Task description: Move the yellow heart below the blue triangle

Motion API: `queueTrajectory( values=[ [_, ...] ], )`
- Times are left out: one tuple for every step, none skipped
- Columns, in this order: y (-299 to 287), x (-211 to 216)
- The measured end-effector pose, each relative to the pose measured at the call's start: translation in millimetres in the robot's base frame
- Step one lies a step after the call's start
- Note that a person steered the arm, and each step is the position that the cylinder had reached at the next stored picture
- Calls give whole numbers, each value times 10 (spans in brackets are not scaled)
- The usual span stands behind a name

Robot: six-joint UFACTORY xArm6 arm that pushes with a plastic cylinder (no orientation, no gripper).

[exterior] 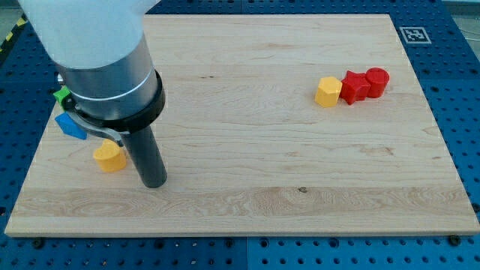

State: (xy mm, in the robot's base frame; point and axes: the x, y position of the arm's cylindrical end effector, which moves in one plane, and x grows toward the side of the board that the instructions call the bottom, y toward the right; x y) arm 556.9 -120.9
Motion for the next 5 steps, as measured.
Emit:
queueTrajectory(
  values=[
    [0, 0],
    [0, -150],
    [-47, -229],
    [-306, -229],
    [-424, -231]
  ],
)
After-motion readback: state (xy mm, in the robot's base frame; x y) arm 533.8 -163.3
